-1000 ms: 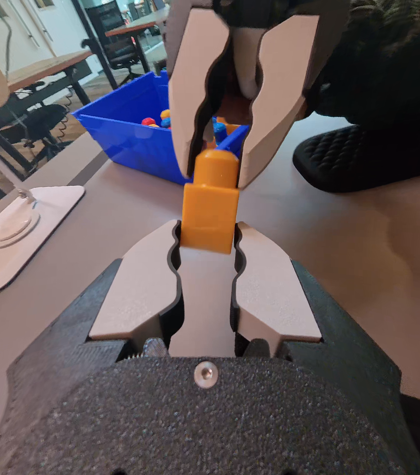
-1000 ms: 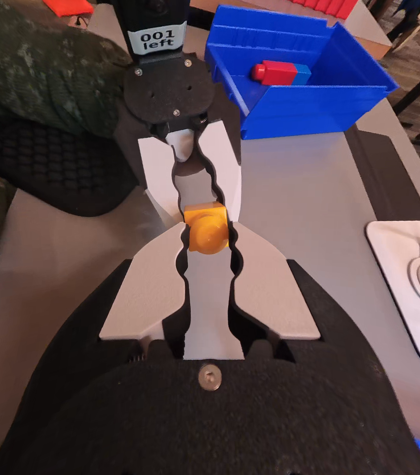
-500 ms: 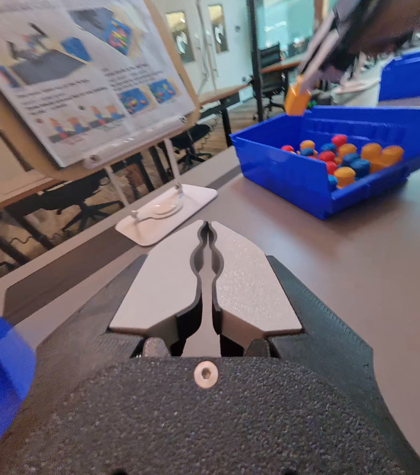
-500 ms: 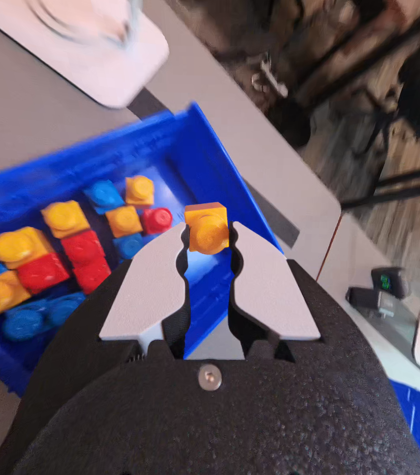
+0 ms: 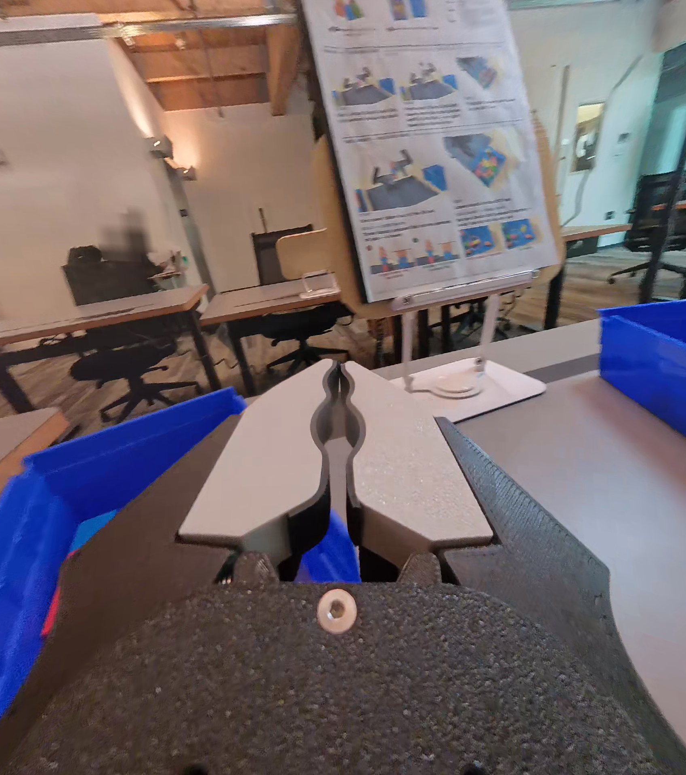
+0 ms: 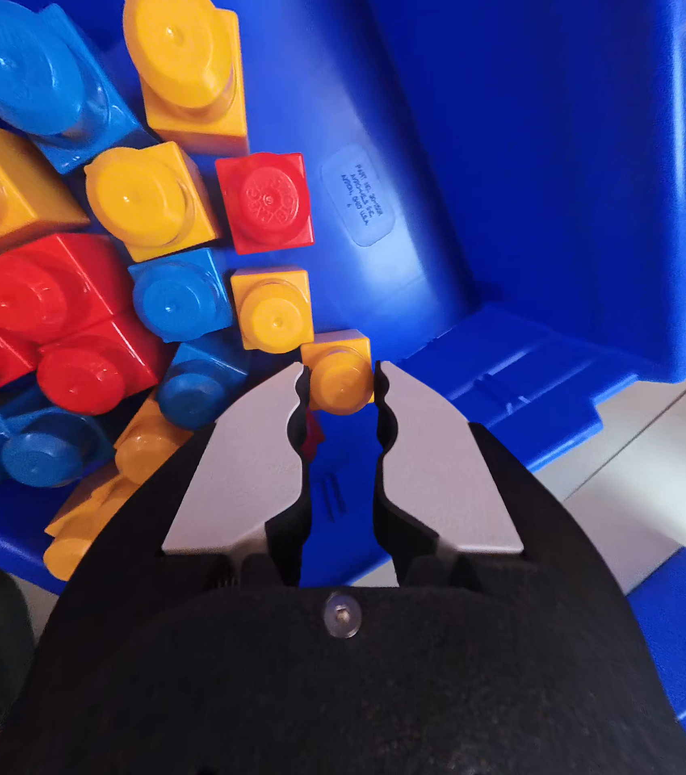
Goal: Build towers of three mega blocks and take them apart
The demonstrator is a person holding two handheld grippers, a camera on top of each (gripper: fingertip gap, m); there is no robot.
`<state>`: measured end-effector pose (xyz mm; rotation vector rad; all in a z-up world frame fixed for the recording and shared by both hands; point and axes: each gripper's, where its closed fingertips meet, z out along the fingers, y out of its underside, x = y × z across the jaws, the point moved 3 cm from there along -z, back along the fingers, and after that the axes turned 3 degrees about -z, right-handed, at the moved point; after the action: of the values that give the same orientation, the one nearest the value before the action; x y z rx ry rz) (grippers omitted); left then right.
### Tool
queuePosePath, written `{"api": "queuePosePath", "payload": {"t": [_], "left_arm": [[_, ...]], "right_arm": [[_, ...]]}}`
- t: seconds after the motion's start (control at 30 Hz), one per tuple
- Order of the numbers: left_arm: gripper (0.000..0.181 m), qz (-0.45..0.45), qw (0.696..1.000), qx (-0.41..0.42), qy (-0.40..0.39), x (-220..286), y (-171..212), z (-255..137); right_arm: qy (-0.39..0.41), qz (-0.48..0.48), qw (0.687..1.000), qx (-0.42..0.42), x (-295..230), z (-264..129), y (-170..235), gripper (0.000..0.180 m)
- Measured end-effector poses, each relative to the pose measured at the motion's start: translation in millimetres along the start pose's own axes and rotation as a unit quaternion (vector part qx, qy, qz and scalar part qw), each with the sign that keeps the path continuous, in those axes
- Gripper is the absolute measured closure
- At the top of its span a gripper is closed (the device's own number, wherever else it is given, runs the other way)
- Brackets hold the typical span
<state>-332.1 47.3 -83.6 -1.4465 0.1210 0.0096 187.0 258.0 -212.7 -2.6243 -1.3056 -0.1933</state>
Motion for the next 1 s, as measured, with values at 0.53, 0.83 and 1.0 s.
{"api": "queuePosePath", "payload": {"t": [0.53,0.83,1.0], "left_arm": [[0.170,-0.003,0.950,-0.249,-0.187,-142,65,3],[0.126,0.084,0.825,-0.513,-0.223,-185,146,31],[0.129,0.151,0.729,-0.630,-0.223,-201,182,26]], "right_arm": [[-0.006,-0.015,0.886,0.463,-123,-142,-70,0.134],[-0.106,-0.068,0.824,0.552,-246,-141,-78,0.138],[-0.141,-0.062,0.826,0.542,-252,-126,-77,0.138]]}}
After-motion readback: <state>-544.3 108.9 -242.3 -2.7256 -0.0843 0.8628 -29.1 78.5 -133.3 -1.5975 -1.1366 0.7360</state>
